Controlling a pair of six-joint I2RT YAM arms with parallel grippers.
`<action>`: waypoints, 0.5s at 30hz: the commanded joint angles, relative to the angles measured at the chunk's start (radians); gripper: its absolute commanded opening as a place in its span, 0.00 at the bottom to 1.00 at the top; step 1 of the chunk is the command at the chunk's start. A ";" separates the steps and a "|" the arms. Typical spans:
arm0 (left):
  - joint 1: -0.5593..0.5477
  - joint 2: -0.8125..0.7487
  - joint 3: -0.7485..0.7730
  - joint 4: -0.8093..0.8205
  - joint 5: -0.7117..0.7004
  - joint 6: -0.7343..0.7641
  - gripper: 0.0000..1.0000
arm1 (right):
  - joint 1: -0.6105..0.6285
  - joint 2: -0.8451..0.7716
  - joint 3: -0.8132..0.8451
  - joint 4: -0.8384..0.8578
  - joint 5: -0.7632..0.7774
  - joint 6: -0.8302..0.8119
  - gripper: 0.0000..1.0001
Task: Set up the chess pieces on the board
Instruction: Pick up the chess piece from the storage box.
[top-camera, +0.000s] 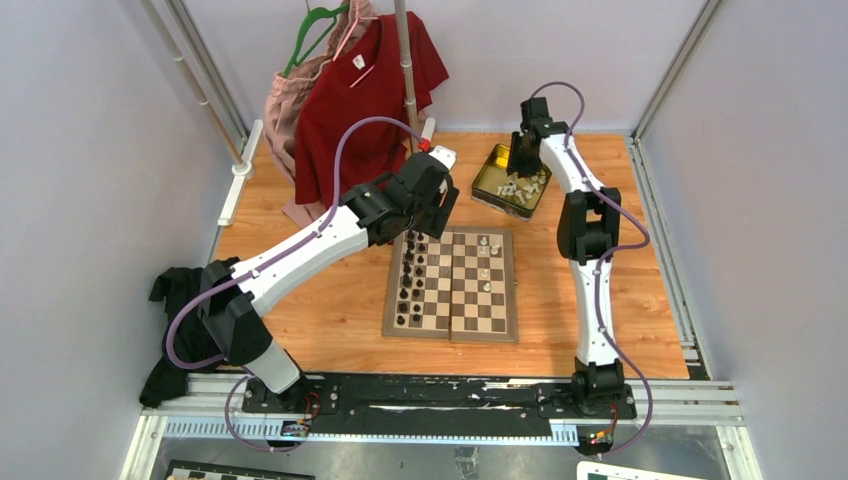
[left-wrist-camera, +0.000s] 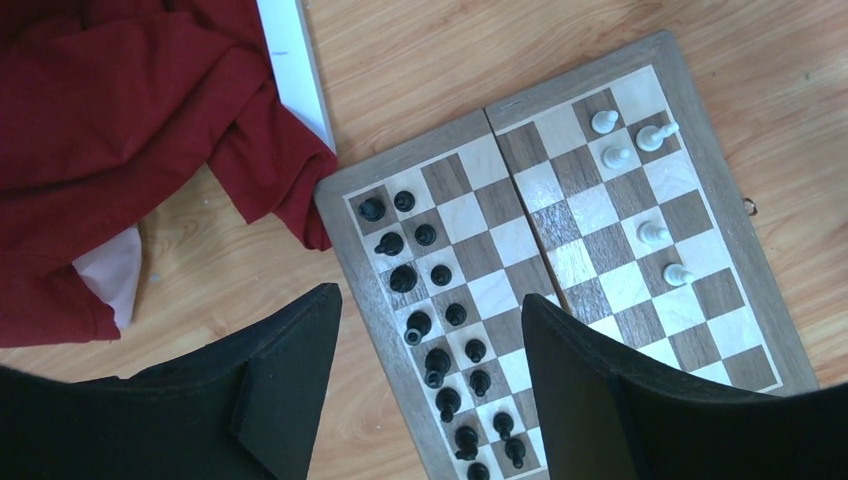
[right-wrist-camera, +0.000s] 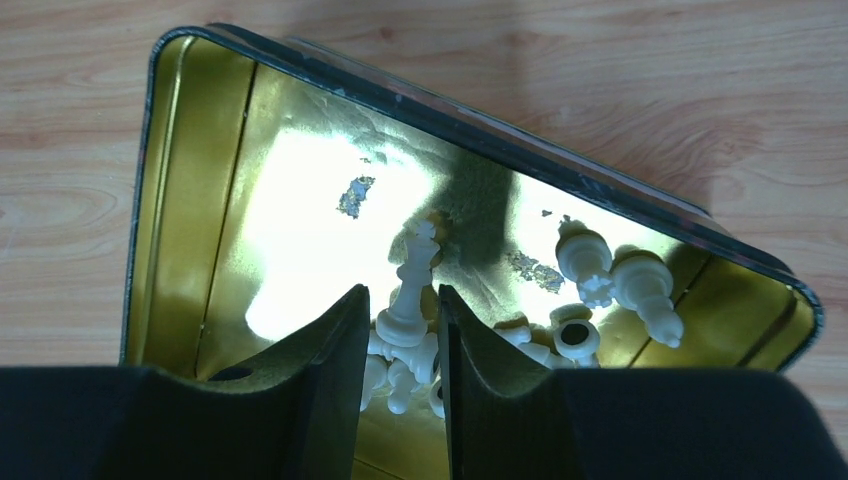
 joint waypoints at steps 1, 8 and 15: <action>0.011 -0.040 -0.016 0.037 0.021 0.014 0.72 | 0.019 0.036 0.058 -0.047 0.005 -0.010 0.36; 0.020 -0.038 -0.025 0.042 0.043 0.021 0.72 | 0.020 0.086 0.117 -0.075 0.011 -0.005 0.37; 0.033 -0.036 -0.042 0.049 0.059 0.021 0.72 | 0.020 0.106 0.122 -0.098 0.022 -0.009 0.32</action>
